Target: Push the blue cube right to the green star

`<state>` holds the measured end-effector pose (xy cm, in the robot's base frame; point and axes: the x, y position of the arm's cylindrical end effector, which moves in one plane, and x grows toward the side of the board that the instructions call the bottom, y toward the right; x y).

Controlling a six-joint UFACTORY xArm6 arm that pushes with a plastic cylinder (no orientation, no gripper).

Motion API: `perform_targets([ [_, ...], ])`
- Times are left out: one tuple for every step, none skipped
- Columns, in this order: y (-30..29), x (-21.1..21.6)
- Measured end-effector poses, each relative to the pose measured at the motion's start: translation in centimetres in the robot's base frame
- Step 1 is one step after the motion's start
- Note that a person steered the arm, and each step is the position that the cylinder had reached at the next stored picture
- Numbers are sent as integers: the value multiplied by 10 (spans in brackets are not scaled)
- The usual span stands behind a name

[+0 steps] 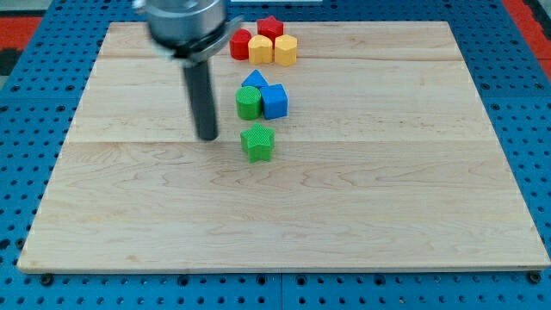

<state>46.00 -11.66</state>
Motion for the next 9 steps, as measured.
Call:
perform_targets([
  [41,57],
  [71,0],
  [79,-62],
  [80,-95],
  [88,-94],
  [95,-146],
  [155,-166],
  [224,-141],
  [196,-35],
])
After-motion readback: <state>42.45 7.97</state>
